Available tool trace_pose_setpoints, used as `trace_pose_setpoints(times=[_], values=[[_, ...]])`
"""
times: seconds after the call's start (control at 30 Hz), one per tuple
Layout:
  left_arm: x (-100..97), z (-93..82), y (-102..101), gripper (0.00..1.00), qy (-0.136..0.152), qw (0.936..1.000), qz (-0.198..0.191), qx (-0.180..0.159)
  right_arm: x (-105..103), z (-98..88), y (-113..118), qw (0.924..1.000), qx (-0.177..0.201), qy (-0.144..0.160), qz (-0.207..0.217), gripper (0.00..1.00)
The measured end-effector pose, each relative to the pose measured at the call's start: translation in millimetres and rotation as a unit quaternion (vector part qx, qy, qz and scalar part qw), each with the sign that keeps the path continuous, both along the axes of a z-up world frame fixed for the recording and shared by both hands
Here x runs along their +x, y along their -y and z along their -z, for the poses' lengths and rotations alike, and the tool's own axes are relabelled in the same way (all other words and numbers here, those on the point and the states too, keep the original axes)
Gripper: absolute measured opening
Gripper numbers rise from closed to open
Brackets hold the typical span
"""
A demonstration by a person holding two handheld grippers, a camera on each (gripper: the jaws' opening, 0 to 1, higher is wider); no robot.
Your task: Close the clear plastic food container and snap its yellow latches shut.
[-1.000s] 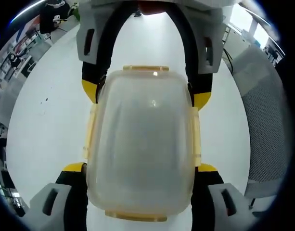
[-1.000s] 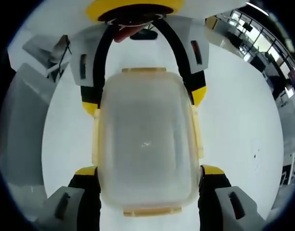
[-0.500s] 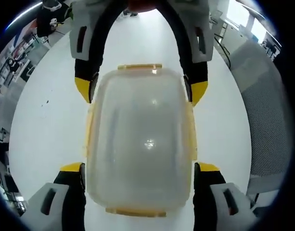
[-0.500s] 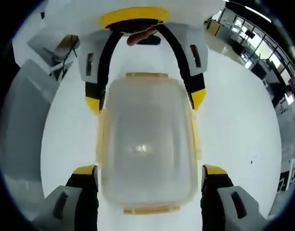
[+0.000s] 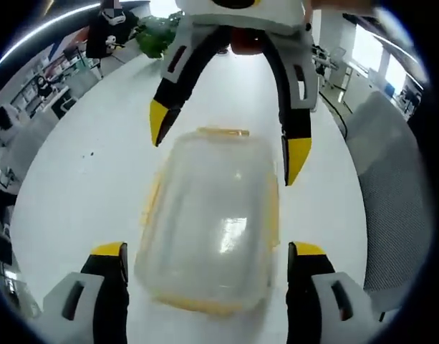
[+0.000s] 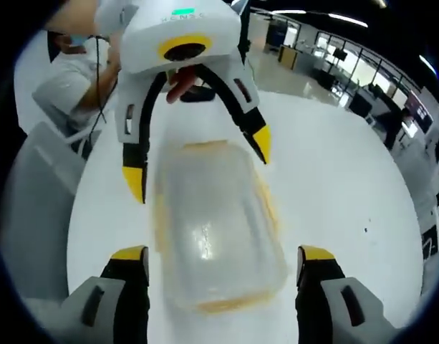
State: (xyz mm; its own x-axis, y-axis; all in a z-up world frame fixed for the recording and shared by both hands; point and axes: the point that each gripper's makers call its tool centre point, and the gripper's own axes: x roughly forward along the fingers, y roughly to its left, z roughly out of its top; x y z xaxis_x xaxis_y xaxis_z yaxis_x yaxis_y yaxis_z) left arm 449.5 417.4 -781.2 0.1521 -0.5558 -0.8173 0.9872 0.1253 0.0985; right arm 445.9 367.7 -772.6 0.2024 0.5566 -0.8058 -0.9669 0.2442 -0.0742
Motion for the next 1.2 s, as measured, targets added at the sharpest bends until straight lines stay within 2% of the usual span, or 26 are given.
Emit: trace_pose_setpoints(times=[0.1,0.17,0.2,0.27,0.3,0.4,0.47,0.53,0.63,0.67,0.73,0.77,0.8,0.83,0.87,0.9,0.97,1.1,1.2], values=[[2.5,-3.3,2.0,0.92,0.008,0.9995,-0.016,-0.027,0.6,-2.7,-4.0,0.999,0.033,0.006,0.029,0.86],[8.5,-6.4,2.5,0.93,0.023,0.9979,-0.036,-0.048,6.0,-8.5,-7.7,0.9959,0.07,0.019,0.054,0.88],[9.0,-8.4,3.2,0.93,0.024,0.9963,-0.048,-0.066,8.1,-12.9,-9.5,0.9928,0.094,0.023,0.071,0.89],[8.4,-10.7,3.5,0.93,0.018,0.9933,-0.068,-0.092,11.6,-17.9,-10.7,0.9887,0.118,0.035,0.086,0.92],[9.8,-12.1,3.0,0.94,0.022,0.9907,-0.08,-0.108,13.8,-22.6,-12.0,0.9844,0.14,0.047,0.095,0.93],[12.6,-14.0,1.2,0.93,0.017,0.9825,-0.116,-0.144,17.1,-22.8,-6.9,0.9735,0.172,0.042,0.145,0.94],[14.7,-17.8,1.4,0.93,0.019,0.9745,-0.139,-0.176,18.4,-24.4,-5.5,0.9679,0.189,0.051,0.158,0.95],[16.9,-19.2,-0.9,0.93,0.034,0.9689,-0.15,-0.194,19.0,-26.4,-3.1,0.9605,0.209,0.062,0.173,0.96],[18.3,-24.0,-1.9,0.98,0.049,0.9569,-0.17,-0.23,21.3,-32.7,1.6,0.9438,0.244,0.084,0.206,0.97],[18.1,-27.9,-1.1,0.99,0.052,0.9506,-0.178,-0.249,21.8,-33.8,2.5,0.9415,0.247,0.093,0.209,0.97],[18.2,-32.3,-1.0,0.99,0.058,0.943,-0.188,-0.269,23.8,-37.5,3.8,0.9286,0.269,0.097,0.236,0.98],[17.0,-31.8,-1.2,0.99,0.056,0.9425,-0.19,-0.269,26.0,-39.8,5.0,0.9231,0.278,0.101,0.246,0.98],[17.0,-30.7,-1.9,0.99,0.056,0.9414,-0.195,-0.269,30.4,-45.3,8.9,0.9127,0.29,0.113,0.265,0.98],[17.4,-30.8,-1.5,0.99,0.053,0.9387,-0.204,-0.273,33.1,-48.7,10.9,0.9059,0.298,0.12,0.276,0.98],[16.2,-30.8,-0.6,0.97,0.04,0.9326,-0.217,-0.286,35.4,-50.6,14.1,0.8993,0.303,0.125,0.289,0.98],[15.5,-29.1,-0.9,0.95,0.036,0.932,-0.222,-0.284,36.5,-52.5,14.8,0.8944,0.311,0.125,0.296,0.98],[14.9,-28.9,-0.7,0.94,0.037,0.9301,-0.226,-0.288,36.0,-51.0,15.3,0.8934,0.312,0.119,0.3,0.97],[14.0,-29.8,0.3,0.94,0.036,0.9241,-0.236,-0.298,33.0,-50.4,13.2,0.8976,0.308,0.12,0.292,0.96],[12.5,-28.5,-0.9,0.94,0.036,0.9232,-0.239,-0.299,31.1,-48.9,14.5,0.8975,0.308,0.119,0.293,0.96]])
